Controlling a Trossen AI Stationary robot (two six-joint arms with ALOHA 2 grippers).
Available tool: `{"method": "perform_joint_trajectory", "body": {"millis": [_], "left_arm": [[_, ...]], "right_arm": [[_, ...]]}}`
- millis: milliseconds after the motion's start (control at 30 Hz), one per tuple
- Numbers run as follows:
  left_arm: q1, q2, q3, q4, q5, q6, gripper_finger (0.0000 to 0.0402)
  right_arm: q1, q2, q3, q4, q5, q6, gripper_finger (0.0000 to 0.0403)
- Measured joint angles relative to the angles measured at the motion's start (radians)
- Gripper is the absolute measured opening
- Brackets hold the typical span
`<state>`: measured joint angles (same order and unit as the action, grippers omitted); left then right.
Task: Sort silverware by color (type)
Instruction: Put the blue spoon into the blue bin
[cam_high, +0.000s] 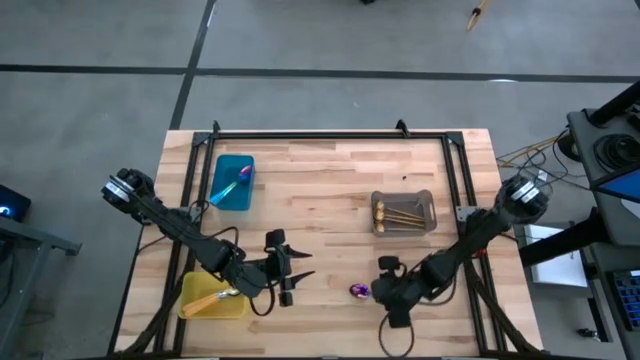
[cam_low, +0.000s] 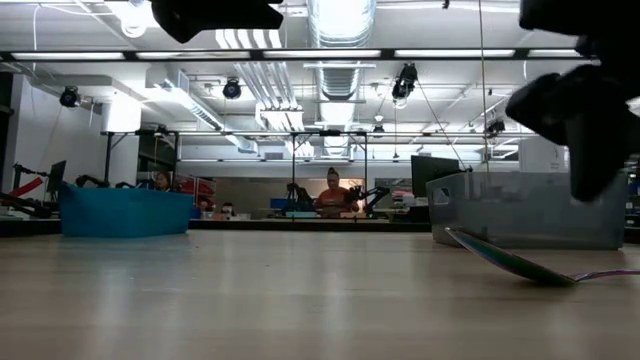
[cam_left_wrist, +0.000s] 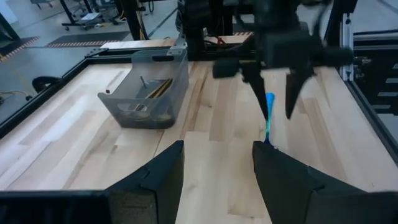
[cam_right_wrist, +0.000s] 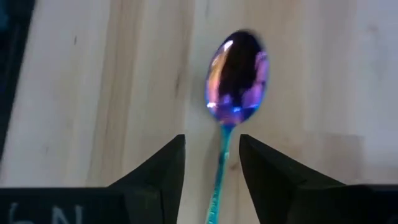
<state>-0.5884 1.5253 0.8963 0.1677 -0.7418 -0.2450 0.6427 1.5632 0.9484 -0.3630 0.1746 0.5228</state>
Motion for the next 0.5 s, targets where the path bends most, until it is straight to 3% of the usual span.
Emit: {"method": "perform_joint_trajectory", "body": {"millis": [500], "left_arm": [[-0.002,0.0,0.0,0.003,0.0,-0.029,0.0171]], "right_arm": [[0.006,0.23,0.108,-0.072,0.017,0.026,0.0138]]}}
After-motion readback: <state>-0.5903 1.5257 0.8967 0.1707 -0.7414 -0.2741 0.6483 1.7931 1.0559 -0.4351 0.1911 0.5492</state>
